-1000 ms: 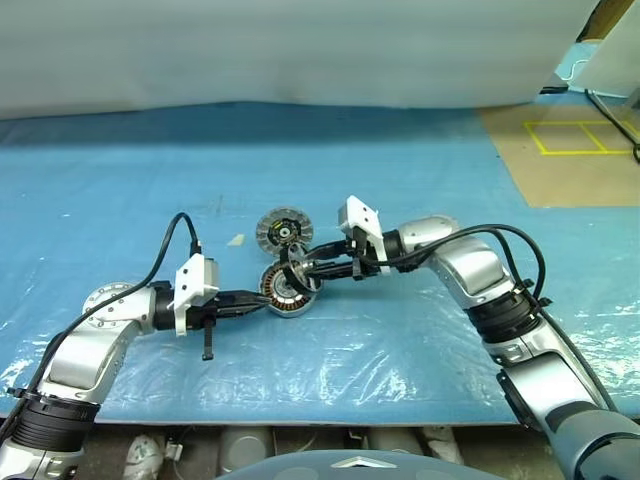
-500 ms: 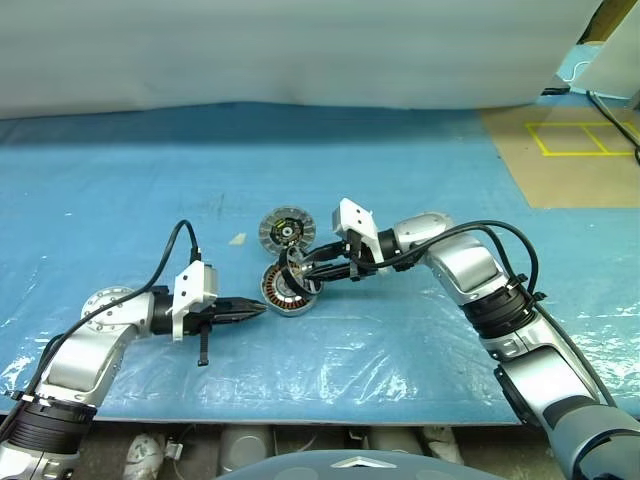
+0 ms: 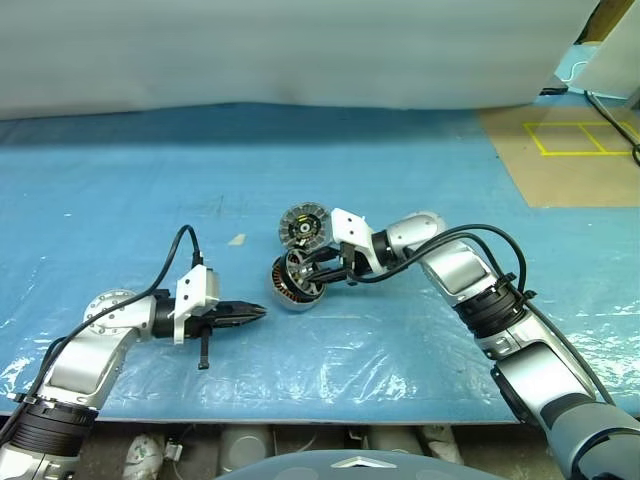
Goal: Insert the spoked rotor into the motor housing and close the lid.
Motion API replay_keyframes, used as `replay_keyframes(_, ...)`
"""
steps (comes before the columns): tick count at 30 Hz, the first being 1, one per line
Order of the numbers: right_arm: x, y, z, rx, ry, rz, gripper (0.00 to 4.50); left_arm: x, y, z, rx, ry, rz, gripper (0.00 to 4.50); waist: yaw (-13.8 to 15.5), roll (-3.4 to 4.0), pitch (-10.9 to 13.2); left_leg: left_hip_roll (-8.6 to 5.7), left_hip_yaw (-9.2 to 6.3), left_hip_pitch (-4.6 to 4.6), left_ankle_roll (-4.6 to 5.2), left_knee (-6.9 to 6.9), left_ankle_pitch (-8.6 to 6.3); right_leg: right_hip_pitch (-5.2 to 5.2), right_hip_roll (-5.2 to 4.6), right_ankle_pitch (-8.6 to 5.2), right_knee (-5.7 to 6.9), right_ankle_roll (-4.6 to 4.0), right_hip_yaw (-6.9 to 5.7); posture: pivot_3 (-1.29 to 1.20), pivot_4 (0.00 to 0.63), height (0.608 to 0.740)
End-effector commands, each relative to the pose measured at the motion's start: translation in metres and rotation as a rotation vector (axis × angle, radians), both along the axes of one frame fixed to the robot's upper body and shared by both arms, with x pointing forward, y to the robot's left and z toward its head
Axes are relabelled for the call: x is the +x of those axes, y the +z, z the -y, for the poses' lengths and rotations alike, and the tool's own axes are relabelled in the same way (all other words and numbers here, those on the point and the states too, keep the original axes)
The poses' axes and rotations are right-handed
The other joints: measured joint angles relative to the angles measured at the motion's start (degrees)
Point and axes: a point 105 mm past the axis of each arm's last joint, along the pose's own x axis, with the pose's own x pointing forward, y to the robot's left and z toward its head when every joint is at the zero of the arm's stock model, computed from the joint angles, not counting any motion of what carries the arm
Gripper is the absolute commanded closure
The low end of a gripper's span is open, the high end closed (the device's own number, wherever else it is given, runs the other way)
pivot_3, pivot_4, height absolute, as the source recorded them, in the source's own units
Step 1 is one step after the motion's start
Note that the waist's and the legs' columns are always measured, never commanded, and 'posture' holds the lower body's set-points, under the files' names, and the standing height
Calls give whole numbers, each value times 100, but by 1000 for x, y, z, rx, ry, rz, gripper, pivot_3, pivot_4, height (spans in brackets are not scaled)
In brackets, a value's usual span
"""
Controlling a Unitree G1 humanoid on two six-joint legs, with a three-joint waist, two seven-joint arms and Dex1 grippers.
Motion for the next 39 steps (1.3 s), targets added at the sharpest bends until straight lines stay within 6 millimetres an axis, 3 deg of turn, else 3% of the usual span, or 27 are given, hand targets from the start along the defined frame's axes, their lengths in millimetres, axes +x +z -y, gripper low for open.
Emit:
replay_keyframes(1,-1,7,-3,-16,40,60,3211,2,5,1,-9,-11,35,4500,0,0,0,0,0,0,0,0,0,0,0,0,1,0,0,0,150,740)
replay_keyframes(4,-3,8,-4,-12,73,76,3211,3,5,1,-10,-11,36,4500,0,0,0,0,0,1,0,1,0,0,0,0,2,0,0,0,150,740)
replay_keyframes(9,4,17,-7,8,32,65,1710,2,0,-1,-14,-10,33,4500,-9,0,0,0,0,0,0,1,0,0,0,0,1,0,0,0,150,740)
replay_keyframes(16,-3,50,-8,103,63,64,1710,0,-7,-4,-16,-9,24,4500,3,0,0,1,-1,-1,0,2,0,0,0,0,2,0,0,0,150,740)
replay_keyframes(21,-6,61,-8,170,48,32,1710,2,-9,-7,-34,5,20,4500,4,0,0,1,-1,1,0,2,0,0,1,0,4,0,0,0,150,740)
replay_keyframes(25,-12,52,-9,193,49,-34,3008,5,-7,-7,-42,17,23,4500,7,0,0,1,-1,1,0,2,0,0,1,0,3,0,0,0,150,740)
replay_keyframes(29,-8,32,-17,194,-2,-150,4418,5,-7,-8,-33,25,15,4500,-8,-1,0,1,-1,1,0,2,0,0,1,0,4,-1,0,0,150,740)
replay_keyframes(39,2,12,-41,204,-49,-207,4467,10,3,-10,-69,68,5,4500,-1,-1,0,1,-1,1,-1,1,0,-1,1,0,4,-1,-1,0,150,740)
